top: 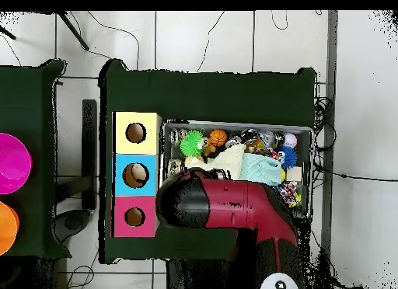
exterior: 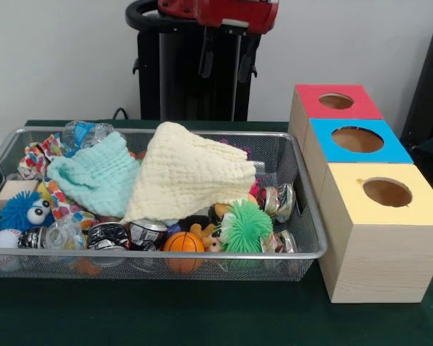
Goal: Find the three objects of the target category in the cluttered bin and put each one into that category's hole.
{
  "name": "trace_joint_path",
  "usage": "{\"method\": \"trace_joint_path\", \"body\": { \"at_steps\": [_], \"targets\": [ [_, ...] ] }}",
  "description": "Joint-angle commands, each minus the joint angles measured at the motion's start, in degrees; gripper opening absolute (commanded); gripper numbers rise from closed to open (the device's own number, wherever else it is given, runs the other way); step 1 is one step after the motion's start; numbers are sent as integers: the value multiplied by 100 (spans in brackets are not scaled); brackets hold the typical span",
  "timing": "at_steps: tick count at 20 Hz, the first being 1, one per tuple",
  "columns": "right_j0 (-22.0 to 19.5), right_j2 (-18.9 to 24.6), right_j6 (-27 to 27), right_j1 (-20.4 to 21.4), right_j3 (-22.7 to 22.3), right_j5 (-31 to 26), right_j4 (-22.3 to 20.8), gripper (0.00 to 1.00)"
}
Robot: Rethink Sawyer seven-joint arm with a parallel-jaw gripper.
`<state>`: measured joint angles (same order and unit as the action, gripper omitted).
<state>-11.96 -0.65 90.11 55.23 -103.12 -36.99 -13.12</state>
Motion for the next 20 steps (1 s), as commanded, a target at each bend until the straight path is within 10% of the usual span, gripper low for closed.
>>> {"method": "trace_joint_path", "body": {
  "at_steps": [1,11,20],
  "targets": [
    [-264,331,-242,-300,730,-737,-292,100],
    [-1151,603,-1361,-219,357,-465,-729,100],
    [-1523,851,-883,-145,-330,124,-1030,100]
  ]
}}
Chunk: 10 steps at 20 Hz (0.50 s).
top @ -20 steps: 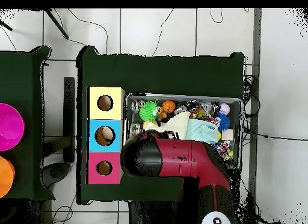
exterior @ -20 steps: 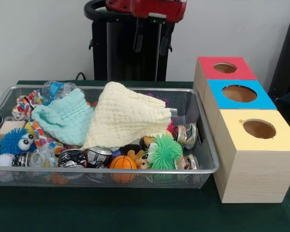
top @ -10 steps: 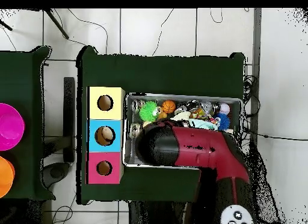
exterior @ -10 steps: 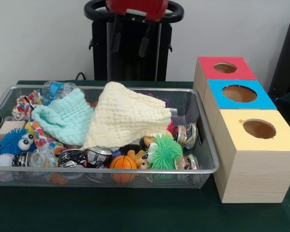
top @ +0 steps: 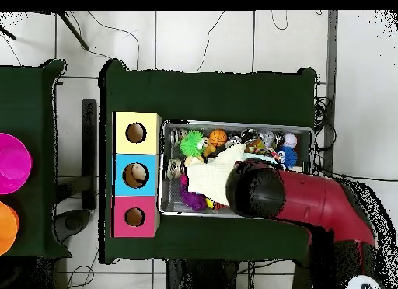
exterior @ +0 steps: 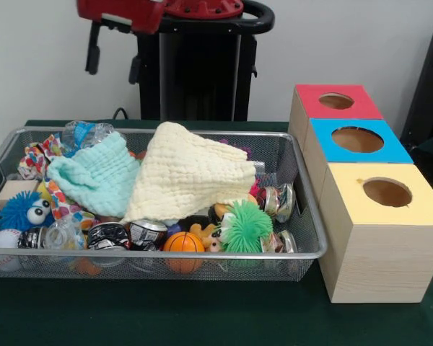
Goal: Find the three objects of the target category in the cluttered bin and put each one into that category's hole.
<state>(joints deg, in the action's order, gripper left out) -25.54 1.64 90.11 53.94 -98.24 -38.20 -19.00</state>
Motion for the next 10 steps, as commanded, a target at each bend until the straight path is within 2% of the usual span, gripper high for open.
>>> {"method": "trace_joint_path", "body": {
  "at_steps": [1,8,10],
  "targets": [
    [-144,633,-789,-22,-844,253,-464,100],
    [76,545,-250,-198,-781,499,-766,100],
    [48,592,-172,-228,-843,600,-706,100]
  ]
}}
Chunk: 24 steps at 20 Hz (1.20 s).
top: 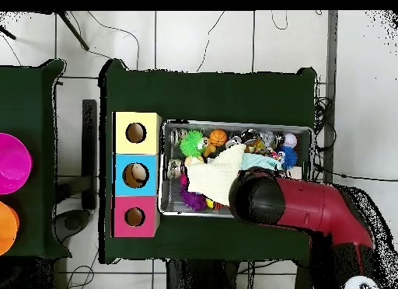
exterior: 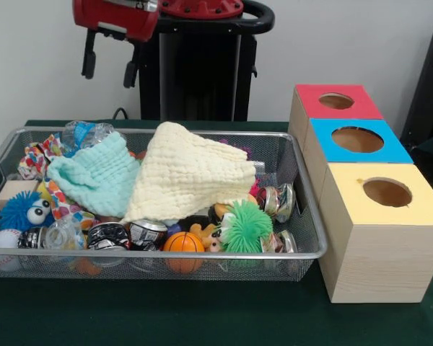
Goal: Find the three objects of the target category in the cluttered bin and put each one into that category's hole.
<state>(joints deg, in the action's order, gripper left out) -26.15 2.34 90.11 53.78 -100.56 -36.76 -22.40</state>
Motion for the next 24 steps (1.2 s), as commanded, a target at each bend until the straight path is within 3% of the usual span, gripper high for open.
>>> {"method": "trace_joint_path", "body": {
  "at_steps": [1,7,12,15,24],
  "targets": [
    [81,562,-139,-245,-648,491,-302,100],
    [301,416,-75,-344,-543,342,-484,100],
    [433,203,8,-338,-576,586,-800,100],
    [178,440,-190,-266,-833,466,-527,100],
    [-147,477,-320,-142,-1416,755,-629,100]
  ]
}}
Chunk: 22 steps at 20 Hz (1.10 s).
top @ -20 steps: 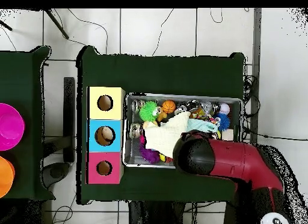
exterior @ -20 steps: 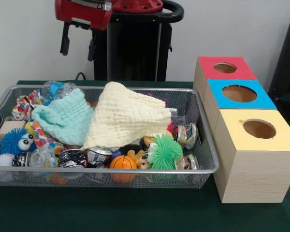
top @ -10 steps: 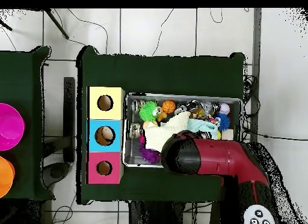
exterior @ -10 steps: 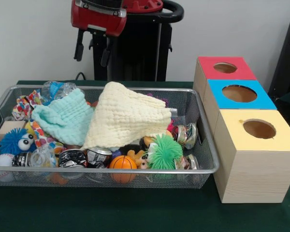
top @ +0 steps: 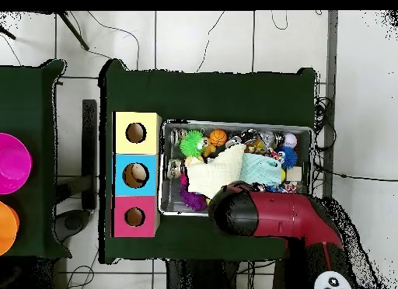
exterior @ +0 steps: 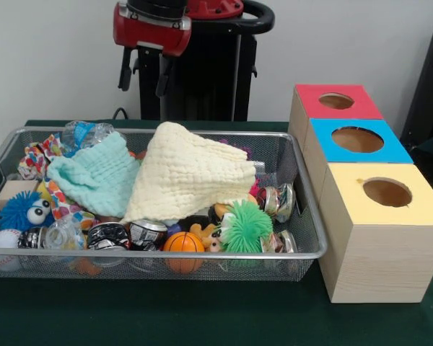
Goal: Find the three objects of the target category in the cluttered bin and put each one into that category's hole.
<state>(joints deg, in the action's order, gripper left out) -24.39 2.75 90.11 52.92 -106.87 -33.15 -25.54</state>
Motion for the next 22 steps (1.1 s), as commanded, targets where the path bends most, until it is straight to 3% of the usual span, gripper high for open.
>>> {"method": "trace_joint_path", "body": {
  "at_steps": [1,22],
  "targets": [
    [-356,410,-328,-86,-789,444,-390,100],
    [-717,255,-143,-755,-248,1093,-1598,100]
  ]
}}
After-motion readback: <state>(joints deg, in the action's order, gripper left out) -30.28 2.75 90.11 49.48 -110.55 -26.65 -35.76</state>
